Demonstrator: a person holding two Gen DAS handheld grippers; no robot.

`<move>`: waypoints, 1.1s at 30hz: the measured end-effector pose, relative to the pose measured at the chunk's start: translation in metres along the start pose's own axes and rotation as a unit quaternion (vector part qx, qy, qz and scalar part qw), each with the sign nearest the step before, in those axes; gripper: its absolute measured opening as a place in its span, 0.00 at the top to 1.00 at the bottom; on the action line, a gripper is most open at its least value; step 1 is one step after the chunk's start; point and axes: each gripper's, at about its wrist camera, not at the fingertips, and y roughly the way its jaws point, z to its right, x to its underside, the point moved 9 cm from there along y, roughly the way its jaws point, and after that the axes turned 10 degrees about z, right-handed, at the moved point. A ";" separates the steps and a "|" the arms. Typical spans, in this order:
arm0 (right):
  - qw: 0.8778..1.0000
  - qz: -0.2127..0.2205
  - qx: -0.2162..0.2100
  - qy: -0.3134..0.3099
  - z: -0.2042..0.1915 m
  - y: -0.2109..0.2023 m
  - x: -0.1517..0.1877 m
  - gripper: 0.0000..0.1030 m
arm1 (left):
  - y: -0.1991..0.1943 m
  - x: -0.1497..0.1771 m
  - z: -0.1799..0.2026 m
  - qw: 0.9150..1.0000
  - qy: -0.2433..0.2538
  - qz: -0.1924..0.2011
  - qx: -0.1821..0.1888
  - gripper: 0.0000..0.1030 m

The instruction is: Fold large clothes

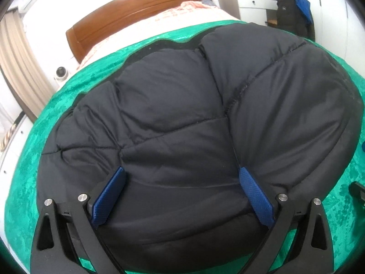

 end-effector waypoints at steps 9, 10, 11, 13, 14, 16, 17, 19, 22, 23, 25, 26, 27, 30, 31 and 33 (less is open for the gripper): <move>1.000 0.002 0.008 -0.008 -0.003 0.002 0.001 0.00 | 0.003 -0.004 0.004 1.000 0.002 -0.002 -0.003 0.03; 1.000 0.002 0.008 -0.008 -0.003 0.002 0.001 0.00 | 0.003 -0.003 0.003 1.000 0.002 -0.002 -0.003 0.03; 1.000 0.002 0.008 -0.008 -0.004 0.002 0.001 0.00 | 0.003 -0.002 0.002 1.000 0.002 -0.003 -0.004 0.03; 1.000 0.002 0.008 -0.009 -0.004 0.002 0.001 0.00 | 0.000 -0.001 0.002 1.000 0.006 -0.007 -0.005 0.03; 1.000 0.003 0.008 -0.009 -0.004 0.002 0.001 0.00 | -0.003 -0.001 0.003 1.000 0.011 -0.011 -0.005 0.03; 1.000 0.002 0.008 -0.008 -0.004 0.002 0.001 0.00 | -0.012 0.001 0.005 1.000 0.018 -0.021 0.003 0.04; 1.000 0.002 0.008 -0.008 -0.003 0.002 0.001 0.00 | -0.019 0.001 0.007 0.999 0.022 -0.030 0.014 0.04; 1.000 0.000 0.008 -0.007 -0.004 0.002 0.001 0.00 | -0.028 -0.006 0.010 0.998 0.021 -0.037 0.041 0.06; 1.000 -0.003 0.005 -0.006 -0.005 0.003 0.001 0.00 | -0.032 -0.047 0.003 0.998 0.000 -0.023 0.060 0.06; 1.000 -0.003 0.004 -0.005 -0.005 0.003 0.001 0.00 | -0.029 -0.063 -0.001 0.998 -0.006 -0.015 0.058 0.06; 1.000 -0.004 0.001 -0.003 -0.004 0.003 0.000 0.00 | -0.015 -0.103 -0.012 0.999 -0.018 0.010 0.044 0.04; 1.000 -0.005 0.000 -0.003 -0.004 0.003 0.000 0.00 | -0.006 -0.117 -0.018 0.999 -0.023 0.017 0.036 0.04; 1.000 -0.005 0.000 -0.002 -0.005 0.003 0.000 0.00 | 0.008 -0.132 -0.023 0.999 -0.033 0.018 0.027 0.04; 1.000 -0.005 0.000 -0.002 -0.005 0.004 0.000 0.00 | 0.060 -0.157 -0.042 0.997 -0.080 -0.006 -0.001 0.04; 1.000 -0.005 0.000 -0.002 -0.005 0.004 0.000 0.00 | 0.072 -0.158 -0.045 0.996 -0.092 -0.014 -0.006 0.04; 1.000 -0.005 -0.001 -0.003 -0.005 0.004 0.000 0.00 | 0.100 -0.149 -0.049 0.992 -0.115 -0.051 -0.012 0.05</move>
